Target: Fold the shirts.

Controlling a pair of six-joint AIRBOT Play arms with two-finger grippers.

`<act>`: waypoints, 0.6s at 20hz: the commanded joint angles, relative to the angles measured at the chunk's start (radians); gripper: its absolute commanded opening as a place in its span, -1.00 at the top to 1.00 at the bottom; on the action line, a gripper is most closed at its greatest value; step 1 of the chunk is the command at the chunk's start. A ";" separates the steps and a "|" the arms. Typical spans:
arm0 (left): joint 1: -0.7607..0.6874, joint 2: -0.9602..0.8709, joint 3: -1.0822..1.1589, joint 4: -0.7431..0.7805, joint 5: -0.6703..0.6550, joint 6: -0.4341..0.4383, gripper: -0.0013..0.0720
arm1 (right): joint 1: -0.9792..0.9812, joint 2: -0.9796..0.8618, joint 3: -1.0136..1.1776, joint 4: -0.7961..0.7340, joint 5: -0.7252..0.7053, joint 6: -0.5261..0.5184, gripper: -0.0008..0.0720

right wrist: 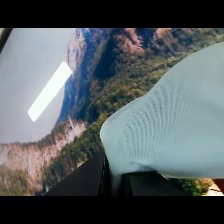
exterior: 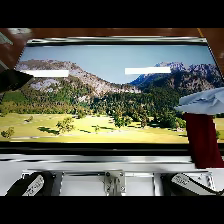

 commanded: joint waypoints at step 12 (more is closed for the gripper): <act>0.001 0.000 0.000 0.001 -0.002 -0.004 0.87 | -0.148 0.027 -0.035 -0.558 0.391 0.041 0.79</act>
